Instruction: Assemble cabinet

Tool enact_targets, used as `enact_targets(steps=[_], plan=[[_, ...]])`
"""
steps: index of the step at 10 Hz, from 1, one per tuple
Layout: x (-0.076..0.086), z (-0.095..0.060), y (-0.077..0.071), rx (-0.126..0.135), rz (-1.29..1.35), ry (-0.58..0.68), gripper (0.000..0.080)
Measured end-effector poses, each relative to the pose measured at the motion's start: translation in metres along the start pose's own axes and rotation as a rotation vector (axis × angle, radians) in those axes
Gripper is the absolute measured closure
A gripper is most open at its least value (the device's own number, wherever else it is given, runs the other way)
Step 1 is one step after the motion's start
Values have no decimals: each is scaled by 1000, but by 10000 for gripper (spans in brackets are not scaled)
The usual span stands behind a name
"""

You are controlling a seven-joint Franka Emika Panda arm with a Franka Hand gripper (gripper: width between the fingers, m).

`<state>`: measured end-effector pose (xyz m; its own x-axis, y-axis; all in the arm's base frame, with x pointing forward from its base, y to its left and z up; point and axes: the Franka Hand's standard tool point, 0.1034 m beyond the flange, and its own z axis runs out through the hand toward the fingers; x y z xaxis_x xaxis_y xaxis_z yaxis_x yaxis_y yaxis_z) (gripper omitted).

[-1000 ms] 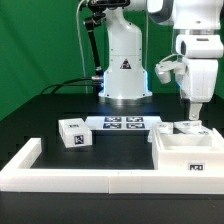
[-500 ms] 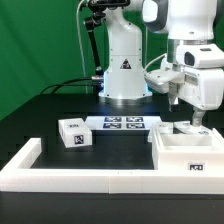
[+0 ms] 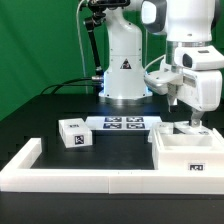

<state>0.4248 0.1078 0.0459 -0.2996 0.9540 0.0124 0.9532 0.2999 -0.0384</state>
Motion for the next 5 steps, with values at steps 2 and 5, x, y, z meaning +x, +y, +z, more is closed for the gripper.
enact_targets(steps=[2, 5], plan=[[18, 7, -22, 29, -35, 10, 2], [29, 16, -33, 42, -44, 24, 2]])
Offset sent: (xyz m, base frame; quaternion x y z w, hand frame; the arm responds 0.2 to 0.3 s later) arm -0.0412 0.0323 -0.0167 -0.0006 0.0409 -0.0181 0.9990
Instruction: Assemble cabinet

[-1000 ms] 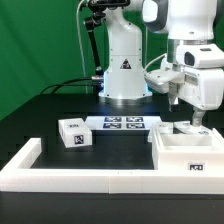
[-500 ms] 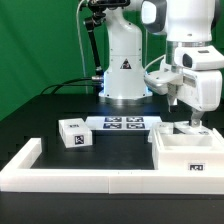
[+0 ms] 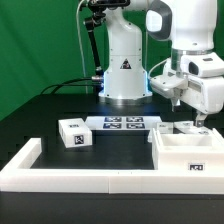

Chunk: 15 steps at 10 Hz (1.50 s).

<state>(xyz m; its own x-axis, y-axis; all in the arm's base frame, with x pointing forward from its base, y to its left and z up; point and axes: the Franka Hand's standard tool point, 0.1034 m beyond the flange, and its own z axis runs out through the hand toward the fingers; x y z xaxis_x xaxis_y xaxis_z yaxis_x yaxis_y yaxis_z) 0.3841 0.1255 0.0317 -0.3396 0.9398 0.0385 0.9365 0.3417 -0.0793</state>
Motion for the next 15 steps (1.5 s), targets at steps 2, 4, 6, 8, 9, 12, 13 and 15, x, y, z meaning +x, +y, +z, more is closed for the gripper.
enact_targets(steps=[2, 4, 6, 8, 9, 12, 13, 15], plan=[[0, 1, 0, 2, 2, 1, 2], [1, 1, 3, 5, 16, 3, 2], [19, 12, -3, 17, -8, 25, 2], [26, 19, -4, 31, 12, 36, 2], [30, 20, -2, 24, 13, 42, 2], [30, 17, 1, 17, 30, 40, 322], [29, 17, 1, 17, 31, 40, 322], [26, 19, 0, 21, 37, 42, 626]])
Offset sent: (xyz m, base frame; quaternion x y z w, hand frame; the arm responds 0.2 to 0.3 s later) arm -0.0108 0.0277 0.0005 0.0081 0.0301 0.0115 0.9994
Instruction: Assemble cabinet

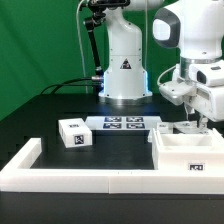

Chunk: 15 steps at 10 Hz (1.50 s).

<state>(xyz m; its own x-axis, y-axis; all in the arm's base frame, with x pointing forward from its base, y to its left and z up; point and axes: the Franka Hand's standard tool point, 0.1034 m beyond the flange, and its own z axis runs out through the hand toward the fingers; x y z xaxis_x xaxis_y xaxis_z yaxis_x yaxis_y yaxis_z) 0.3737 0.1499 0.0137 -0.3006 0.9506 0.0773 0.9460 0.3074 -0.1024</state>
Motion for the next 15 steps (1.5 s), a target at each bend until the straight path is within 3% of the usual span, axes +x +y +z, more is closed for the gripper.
enact_targets(steps=[1, 2, 6, 8, 12, 15], plan=[[-4, 3, -2, 7, -6, 4, 626], [-8, 1, 1, -2, -12, 6, 726], [-8, -2, 2, -9, 26, 4, 726], [-8, -20, -4, -35, 152, -21, 726], [-27, -53, 0, -82, 200, -58, 728], [-28, -49, 0, -76, 207, -53, 728]])
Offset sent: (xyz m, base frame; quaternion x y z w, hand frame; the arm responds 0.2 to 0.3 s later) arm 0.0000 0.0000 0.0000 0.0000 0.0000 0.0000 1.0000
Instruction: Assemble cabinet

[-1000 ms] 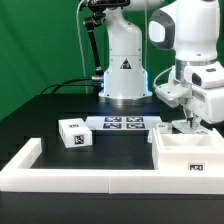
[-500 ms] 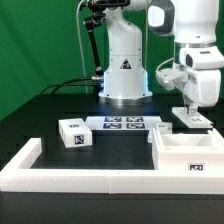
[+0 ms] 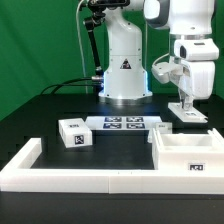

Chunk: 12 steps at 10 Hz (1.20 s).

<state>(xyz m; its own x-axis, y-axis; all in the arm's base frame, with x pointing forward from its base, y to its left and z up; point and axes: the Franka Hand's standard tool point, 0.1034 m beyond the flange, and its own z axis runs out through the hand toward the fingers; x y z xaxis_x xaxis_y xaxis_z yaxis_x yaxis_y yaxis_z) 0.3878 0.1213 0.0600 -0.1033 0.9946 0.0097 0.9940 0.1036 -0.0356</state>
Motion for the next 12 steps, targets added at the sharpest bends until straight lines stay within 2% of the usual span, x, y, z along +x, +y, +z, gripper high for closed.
enact_targets(steps=[1, 3, 4, 6, 8, 9, 10, 11, 12], plan=[[-2, 3, 6, 2, 22, 5, 728], [-7, -2, 27, -18, 74, 8, 728], [-7, -4, 31, -22, 81, 7, 728], [-7, -3, 29, -18, 81, 8, 728], [-11, 2, 29, -7, 82, 9, 728], [-13, 1, 39, -4, 91, 8, 728], [-13, -2, 52, -13, 95, 10, 728], [-12, -4, 57, -20, 98, 12, 728], [-12, -3, 56, -18, 98, 12, 728]])
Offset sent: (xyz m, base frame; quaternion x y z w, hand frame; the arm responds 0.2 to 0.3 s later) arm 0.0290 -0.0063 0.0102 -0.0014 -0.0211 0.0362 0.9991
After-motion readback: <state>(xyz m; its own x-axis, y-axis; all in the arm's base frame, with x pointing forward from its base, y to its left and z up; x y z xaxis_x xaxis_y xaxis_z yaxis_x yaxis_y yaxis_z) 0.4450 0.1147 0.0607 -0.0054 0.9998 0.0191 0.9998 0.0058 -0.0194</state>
